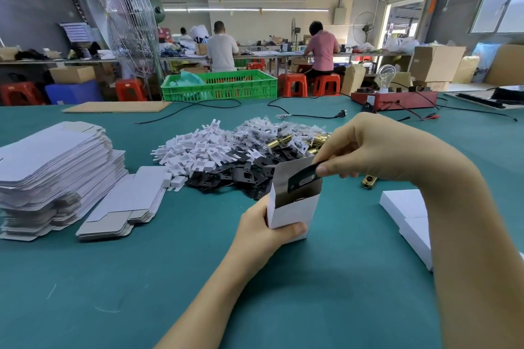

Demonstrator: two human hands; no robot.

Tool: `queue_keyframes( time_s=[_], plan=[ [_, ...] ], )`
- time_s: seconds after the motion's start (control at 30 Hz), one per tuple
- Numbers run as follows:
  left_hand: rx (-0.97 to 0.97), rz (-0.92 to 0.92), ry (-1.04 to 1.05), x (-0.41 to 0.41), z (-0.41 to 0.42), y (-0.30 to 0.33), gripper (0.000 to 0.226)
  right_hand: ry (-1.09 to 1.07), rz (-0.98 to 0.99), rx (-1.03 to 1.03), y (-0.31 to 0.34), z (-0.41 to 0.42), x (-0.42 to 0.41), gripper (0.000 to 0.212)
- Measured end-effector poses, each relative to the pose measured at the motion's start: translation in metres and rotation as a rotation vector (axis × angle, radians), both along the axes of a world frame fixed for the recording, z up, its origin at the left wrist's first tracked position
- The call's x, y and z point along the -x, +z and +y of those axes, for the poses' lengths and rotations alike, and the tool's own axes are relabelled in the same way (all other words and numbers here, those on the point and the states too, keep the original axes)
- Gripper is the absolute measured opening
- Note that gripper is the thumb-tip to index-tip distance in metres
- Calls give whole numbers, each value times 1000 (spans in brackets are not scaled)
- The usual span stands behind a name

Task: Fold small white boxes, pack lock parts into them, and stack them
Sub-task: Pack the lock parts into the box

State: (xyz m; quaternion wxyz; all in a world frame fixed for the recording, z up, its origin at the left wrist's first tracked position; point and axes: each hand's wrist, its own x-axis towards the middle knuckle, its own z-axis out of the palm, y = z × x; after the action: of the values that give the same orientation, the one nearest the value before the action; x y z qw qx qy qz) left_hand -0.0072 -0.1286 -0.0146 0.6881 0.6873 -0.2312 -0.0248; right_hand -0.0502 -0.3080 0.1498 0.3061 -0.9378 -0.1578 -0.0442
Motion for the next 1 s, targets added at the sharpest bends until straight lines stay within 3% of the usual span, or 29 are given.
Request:
queue_keyframes(
  time_s=[0.37,0.7,0.83,1.0],
  plan=[
    [-5,25,24,0,-2,-1,37,-27,28,224,-15,27,-11,5],
    [30,74,14,-1,-1,0,40,-41,79,308,-28,32,-21,20],
    [22,75,11,-2,-1,0,39,-75,-7,250,-25,27,-22,15],
    [1,101,22,-4,0,-1,36,-176,-137,-4,-17,2,-17,15]
  ],
)
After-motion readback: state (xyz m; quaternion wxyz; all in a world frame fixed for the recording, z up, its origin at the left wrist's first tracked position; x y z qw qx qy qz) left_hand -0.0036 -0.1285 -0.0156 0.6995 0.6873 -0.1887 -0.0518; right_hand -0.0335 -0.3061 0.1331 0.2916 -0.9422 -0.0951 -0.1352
